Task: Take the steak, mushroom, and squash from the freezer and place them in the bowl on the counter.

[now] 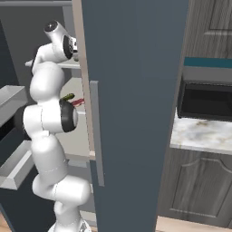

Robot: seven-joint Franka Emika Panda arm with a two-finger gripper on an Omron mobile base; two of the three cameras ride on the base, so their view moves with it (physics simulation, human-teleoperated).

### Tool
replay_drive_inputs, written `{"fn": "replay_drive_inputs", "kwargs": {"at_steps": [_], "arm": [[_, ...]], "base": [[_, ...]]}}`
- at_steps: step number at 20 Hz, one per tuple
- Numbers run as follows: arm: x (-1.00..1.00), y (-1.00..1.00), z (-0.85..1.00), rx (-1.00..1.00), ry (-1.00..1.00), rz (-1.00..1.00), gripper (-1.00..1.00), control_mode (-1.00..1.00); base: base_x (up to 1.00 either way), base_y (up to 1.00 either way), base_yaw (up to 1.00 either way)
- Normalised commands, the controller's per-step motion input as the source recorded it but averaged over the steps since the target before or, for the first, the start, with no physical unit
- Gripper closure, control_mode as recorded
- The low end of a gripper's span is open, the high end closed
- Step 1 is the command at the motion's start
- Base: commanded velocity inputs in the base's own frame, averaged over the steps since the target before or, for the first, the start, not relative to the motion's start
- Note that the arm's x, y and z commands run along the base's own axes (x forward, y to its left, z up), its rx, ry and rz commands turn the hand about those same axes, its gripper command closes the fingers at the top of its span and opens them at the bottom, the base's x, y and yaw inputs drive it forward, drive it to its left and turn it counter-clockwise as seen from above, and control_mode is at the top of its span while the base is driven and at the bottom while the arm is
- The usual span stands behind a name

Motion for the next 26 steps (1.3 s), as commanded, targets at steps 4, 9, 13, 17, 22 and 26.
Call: {"fn": "replay_drive_inputs", "kwargs": {"at_steps": [4, 9, 13, 17, 22, 26], "arm": [[0.32, 0.00, -0.09, 0.00, 0.00, 0.00, -1.00, -1.00], [0.15, 0.00, -0.19, 0.00, 0.01, 0.00, 1.00, -1.00], [0.13, 0.00, -0.14, 0.00, 0.01, 0.00, 1.00, -1.00], [0.03, 0.00, -0.14, 0.00, 0.02, 0.00, 1.00, -1.00], [-0.49, 0.01, -0.01, 0.04, 0.04, -0.02, 1.00, -1.00], [-0.99, 0.12, 0.00, 0.06, 0.00, -0.06, 1.00, -1.00]], "base": [[0.00, 0.00, 0.00], [0.00, 0.00, 0.00], [0.00, 0.00, 0.00], [0.00, 0.00, 0.00], [0.00, 0.00, 0.00], [0.00, 0.00, 0.00]]}}
